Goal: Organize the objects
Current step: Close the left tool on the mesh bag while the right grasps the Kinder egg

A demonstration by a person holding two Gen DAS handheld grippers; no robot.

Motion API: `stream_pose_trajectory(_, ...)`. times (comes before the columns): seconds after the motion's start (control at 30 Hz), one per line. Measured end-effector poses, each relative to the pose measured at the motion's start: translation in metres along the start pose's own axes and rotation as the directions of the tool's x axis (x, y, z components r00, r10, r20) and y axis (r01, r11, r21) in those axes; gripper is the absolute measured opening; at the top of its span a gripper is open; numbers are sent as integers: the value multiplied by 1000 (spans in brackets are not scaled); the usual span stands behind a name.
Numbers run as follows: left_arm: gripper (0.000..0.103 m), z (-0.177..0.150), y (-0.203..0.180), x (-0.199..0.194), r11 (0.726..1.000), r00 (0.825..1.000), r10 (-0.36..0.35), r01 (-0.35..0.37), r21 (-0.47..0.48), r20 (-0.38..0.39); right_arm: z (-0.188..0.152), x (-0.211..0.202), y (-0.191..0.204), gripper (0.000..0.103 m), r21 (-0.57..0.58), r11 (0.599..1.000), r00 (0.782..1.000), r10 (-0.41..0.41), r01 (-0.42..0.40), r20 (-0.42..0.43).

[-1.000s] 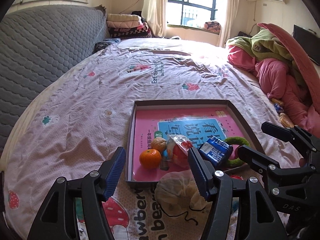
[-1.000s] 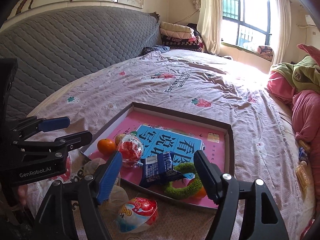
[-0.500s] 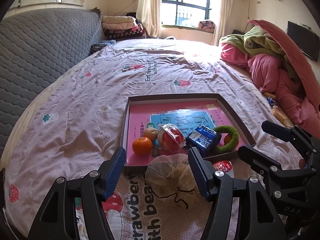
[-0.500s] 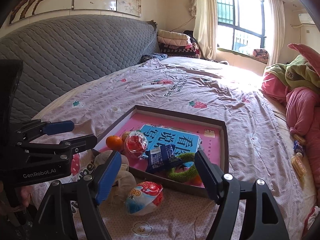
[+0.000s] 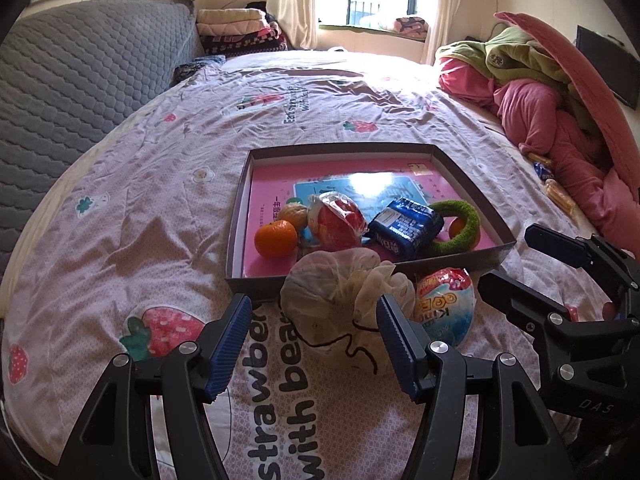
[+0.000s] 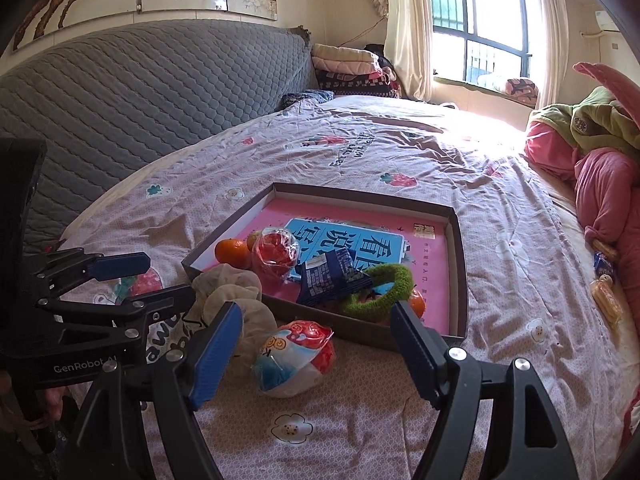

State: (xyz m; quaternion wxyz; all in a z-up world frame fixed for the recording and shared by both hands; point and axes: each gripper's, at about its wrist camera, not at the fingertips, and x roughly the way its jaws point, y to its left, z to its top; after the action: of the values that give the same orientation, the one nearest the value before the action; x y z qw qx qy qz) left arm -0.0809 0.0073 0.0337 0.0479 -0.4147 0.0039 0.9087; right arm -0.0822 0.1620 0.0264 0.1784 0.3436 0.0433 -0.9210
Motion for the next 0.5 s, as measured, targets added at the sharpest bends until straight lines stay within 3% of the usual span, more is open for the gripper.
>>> stream_pose_trajectory(0.5,66,-11,9,39,1000,998,13,-15,-26,-57,-20,26,-3,76,47,999,995,20,-16,-96)
